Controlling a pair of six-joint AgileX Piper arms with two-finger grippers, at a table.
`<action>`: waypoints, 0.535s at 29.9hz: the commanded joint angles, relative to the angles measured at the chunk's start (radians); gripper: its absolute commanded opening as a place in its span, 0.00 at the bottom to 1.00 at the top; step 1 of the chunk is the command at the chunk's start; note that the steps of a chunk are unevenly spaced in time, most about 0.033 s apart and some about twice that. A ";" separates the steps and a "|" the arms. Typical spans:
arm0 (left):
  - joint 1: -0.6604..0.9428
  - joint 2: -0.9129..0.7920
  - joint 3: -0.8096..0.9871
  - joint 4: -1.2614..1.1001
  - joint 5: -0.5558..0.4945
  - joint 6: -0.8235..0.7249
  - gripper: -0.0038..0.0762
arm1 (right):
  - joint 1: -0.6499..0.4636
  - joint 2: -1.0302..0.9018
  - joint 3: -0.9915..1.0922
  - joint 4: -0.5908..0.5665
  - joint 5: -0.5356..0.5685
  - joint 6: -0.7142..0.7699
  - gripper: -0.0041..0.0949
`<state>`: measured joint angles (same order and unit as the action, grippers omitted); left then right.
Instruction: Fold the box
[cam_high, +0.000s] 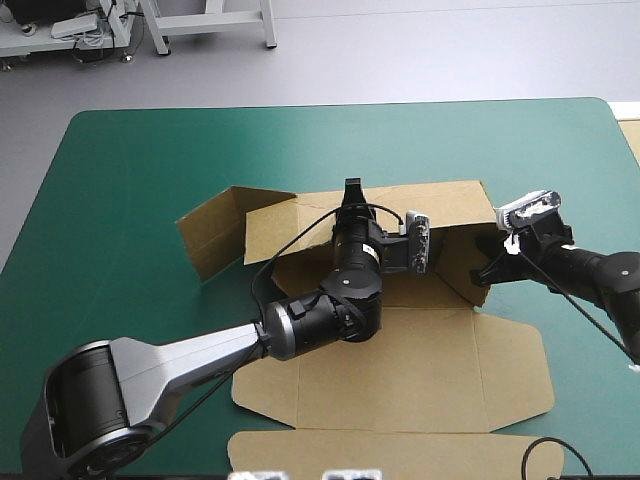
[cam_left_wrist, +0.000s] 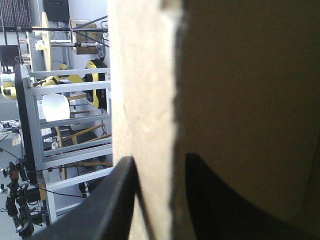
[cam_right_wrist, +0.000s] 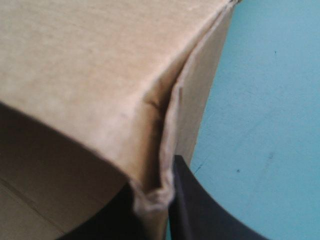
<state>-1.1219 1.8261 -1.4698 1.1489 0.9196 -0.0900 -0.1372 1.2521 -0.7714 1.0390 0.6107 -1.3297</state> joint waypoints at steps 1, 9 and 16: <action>-0.015 -0.029 -0.014 -0.031 -0.028 0.000 0.51 | -0.003 -0.022 -0.021 0.001 0.043 0.005 0.04; -0.166 -0.103 -0.014 0.022 -0.024 0.005 0.51 | -0.003 -0.022 -0.021 -0.096 0.043 0.123 0.04; -0.302 -0.231 -0.014 0.046 0.069 -0.015 0.51 | -0.003 -0.022 -0.021 -0.124 0.043 0.155 0.04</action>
<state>-1.3786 1.6998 -1.4584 1.1491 0.9411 -0.0826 -0.1382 1.2444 -0.7746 0.9484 0.6038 -1.1870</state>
